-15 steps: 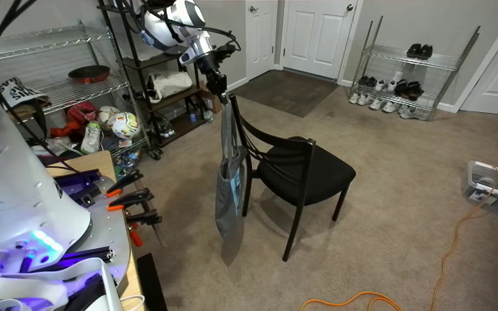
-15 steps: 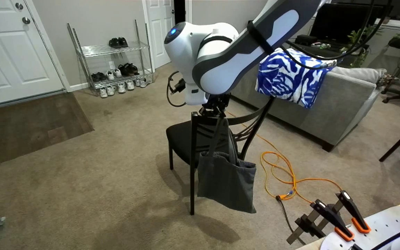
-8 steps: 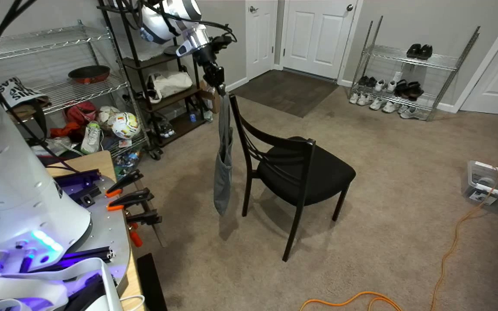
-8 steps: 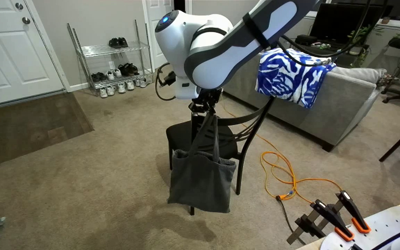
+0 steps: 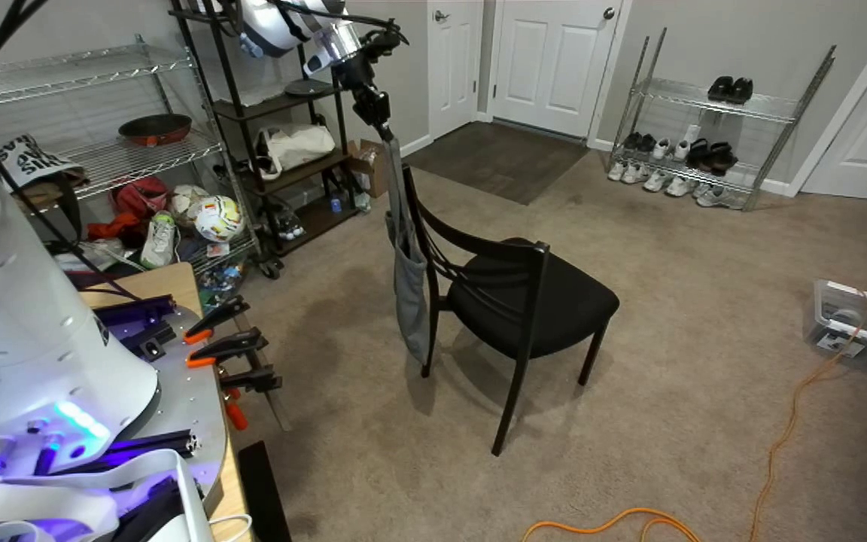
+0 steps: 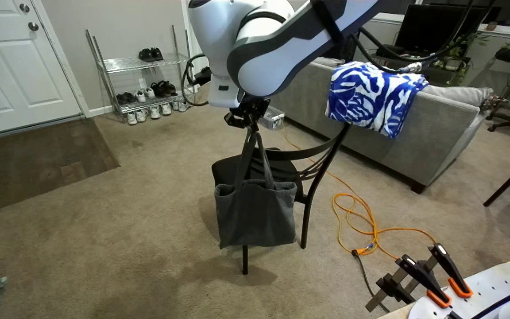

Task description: Move the bag from the right side of the chair to the left side

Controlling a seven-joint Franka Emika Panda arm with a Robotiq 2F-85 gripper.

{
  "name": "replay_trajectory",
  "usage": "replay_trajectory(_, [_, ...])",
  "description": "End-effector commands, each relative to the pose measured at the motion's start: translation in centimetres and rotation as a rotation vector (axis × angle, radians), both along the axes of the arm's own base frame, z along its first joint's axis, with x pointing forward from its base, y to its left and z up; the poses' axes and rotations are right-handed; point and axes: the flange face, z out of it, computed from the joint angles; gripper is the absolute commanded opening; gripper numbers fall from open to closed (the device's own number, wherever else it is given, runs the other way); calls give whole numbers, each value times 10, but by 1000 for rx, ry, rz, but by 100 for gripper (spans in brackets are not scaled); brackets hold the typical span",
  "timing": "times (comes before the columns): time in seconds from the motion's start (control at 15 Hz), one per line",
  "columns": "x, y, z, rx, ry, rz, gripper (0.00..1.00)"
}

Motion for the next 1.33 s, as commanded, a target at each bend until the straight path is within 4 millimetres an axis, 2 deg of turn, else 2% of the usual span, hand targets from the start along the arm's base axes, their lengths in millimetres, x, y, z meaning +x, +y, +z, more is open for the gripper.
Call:
replay_trajectory(0.0, [-6, 2, 25, 36, -57, -10, 2])
replay_trajectory(0.33, [0, -2, 40, 63, -91, -32, 2])
replay_trajectory(0.53, [12, -14, 49, 97, -128, -81, 2])
replay_trajectory(0.8, [31, -42, 54, 114, -145, -145, 2])
replay_trajectory(0.93, [38, -56, 49, 99, -143, -166, 2])
replay_trajectory(1.27, [57, -90, 18, 49, -72, -228, 2])
